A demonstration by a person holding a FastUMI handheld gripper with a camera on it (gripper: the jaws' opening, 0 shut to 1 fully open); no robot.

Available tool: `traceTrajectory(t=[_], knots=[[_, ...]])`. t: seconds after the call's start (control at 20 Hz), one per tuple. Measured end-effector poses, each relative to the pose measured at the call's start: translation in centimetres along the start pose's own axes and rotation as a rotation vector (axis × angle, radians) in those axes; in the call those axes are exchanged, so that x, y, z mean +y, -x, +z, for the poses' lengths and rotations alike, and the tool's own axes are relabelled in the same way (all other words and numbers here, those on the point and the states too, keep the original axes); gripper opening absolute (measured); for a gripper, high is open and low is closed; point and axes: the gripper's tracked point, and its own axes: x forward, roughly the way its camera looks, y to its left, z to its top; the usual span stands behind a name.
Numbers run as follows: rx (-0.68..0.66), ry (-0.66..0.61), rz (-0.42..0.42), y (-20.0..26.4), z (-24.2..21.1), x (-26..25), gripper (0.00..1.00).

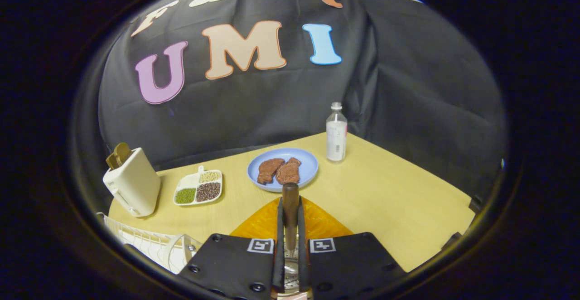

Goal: Take the plate from the dish rack, then take the spoon from the basket and place it into the plate.

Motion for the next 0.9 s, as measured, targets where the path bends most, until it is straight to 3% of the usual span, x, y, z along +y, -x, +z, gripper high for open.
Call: traceTrajectory(t=[0.9], knots=[[-0.144, -0.121, -0.033, 11.3, 6.8, -2.9, 0.15]])
